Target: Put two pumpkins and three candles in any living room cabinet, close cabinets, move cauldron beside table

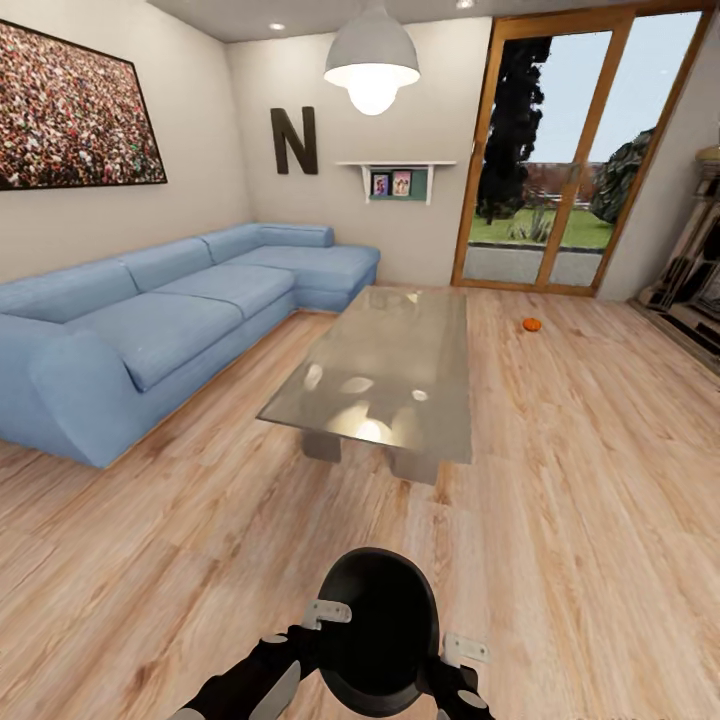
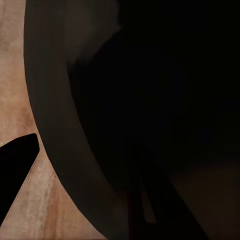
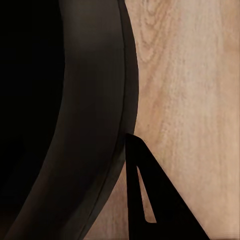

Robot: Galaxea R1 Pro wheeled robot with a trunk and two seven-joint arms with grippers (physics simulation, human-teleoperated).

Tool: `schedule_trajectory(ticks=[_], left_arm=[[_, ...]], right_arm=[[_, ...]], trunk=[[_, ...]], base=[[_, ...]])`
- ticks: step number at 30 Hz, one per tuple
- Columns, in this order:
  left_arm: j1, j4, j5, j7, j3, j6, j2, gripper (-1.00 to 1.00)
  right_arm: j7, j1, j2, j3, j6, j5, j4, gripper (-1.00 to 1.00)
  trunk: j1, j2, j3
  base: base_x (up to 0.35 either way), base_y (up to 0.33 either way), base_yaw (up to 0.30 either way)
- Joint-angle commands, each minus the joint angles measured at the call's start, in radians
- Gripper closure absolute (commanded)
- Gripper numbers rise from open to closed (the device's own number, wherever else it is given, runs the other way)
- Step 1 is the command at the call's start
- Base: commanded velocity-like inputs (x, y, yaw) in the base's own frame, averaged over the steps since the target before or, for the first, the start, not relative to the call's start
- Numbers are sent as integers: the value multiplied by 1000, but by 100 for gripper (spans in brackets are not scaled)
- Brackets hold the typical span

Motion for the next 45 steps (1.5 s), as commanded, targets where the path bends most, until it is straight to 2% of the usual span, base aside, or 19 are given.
schedule_trajectory(ticks=[1,10,27,45], left_arm=[[-1,-1,3,4,-4,3,2,100],[-1,-1,3,4,-4,4,1,100],[-1,-1,3,4,-6,3,1,100],[-1,0,3,4,-6,3,1,100]], right_arm=[[1,-1,0,7,-4,-8,-15,100],[1,-1,0,7,-5,-8,-15,100],[1,-1,0,7,-4,-6,-15,100],[1,-1,0,7,-4,-8,-15,100]], trunk=[[0,0,-1],[0,0,-1],[0,0,0],[0,0,18]], base=[[0,206,-23],[69,209,-5],[194,190,-2],[195,159,-194]])
